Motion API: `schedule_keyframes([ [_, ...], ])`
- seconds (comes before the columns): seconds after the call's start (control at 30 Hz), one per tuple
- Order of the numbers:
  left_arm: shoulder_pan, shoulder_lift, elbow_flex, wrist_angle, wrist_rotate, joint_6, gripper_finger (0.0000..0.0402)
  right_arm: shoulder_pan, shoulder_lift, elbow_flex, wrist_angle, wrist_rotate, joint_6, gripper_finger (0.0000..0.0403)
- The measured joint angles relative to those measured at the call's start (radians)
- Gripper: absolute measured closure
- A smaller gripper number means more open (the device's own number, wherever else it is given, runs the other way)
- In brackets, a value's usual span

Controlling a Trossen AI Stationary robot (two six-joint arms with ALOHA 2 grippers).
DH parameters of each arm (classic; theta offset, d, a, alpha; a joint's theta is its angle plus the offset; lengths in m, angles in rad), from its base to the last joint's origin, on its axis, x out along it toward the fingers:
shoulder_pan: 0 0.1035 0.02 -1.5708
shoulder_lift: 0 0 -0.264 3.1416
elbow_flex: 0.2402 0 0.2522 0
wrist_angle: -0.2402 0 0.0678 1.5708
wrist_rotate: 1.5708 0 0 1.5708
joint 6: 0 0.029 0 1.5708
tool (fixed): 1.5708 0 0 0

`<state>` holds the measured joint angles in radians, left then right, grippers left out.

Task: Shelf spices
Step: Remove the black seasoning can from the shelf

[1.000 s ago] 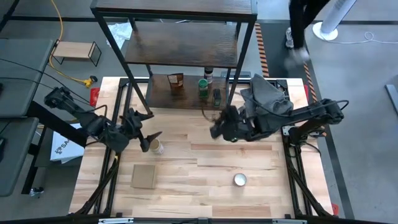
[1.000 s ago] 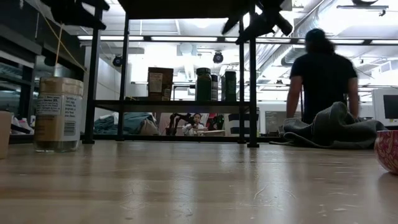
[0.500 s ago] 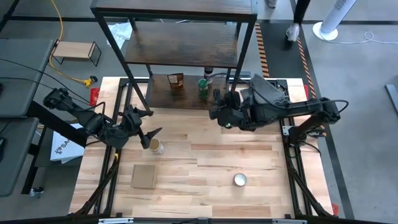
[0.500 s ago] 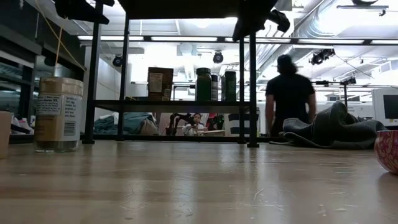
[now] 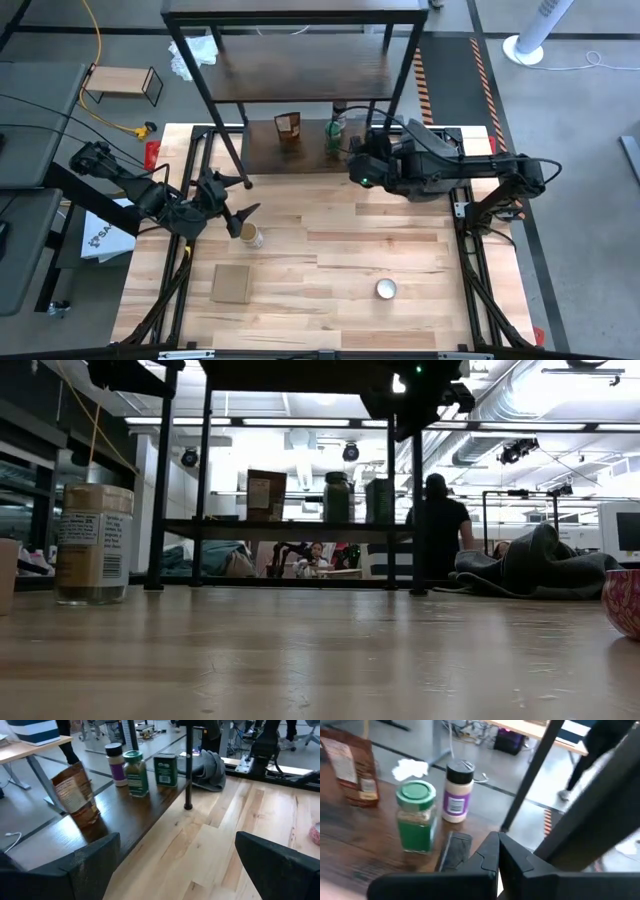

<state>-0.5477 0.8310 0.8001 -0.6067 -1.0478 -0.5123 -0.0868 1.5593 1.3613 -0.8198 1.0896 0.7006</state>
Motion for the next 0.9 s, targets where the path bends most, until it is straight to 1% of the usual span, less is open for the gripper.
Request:
schedule_keyframes([
  [0.1, 0.007, 0.001, 0.0, 0.0, -0.015, -0.01, 0.0012, -0.037, 0.001, 0.0, -0.043, -0.003, 0.001, 0.0403],
  [0.17, 0.014, 0.001, 0.0, 0.0, -0.013, -0.01, 0.0012, -0.059, 0.0, -0.001, -0.08, 0.022, -0.002, 0.0403],
  [0.27, 0.03, 0.002, 0.0, 0.005, -0.011, -0.011, 0.0012, -0.086, -0.002, -0.002, -0.08, 0.026, 0.009, 0.0403],
  [0.37, 0.034, 0.004, -0.001, 0.006, -0.006, -0.034, 0.0012, -0.085, -0.016, -0.003, -0.086, -0.012, 0.028, 0.0403],
  [0.53, 0.037, 0.007, -0.001, 0.013, 0.002, -0.035, 0.0012, -0.042, -0.031, -0.003, -0.097, -0.058, 0.05, 0.0403],
  [0.73, 0.037, 0.007, -0.001, 0.003, 0.012, -0.034, 0.0012, 0.017, -0.043, -0.001, -0.049, -0.228, 0.054, 0.0403],
  [0.83, 0.037, 0.007, -0.001, 0.002, 0.014, -0.034, 0.0012, 0.046, -0.045, -0.001, 0.004, -0.282, 0.048, 0.0403],
  [0.9, 0.037, 0.007, -0.001, 0.002, 0.014, -0.034, 0.0012, 0.053, -0.044, -0.001, 0.029, -0.31, -0.001, 0.0401],
])
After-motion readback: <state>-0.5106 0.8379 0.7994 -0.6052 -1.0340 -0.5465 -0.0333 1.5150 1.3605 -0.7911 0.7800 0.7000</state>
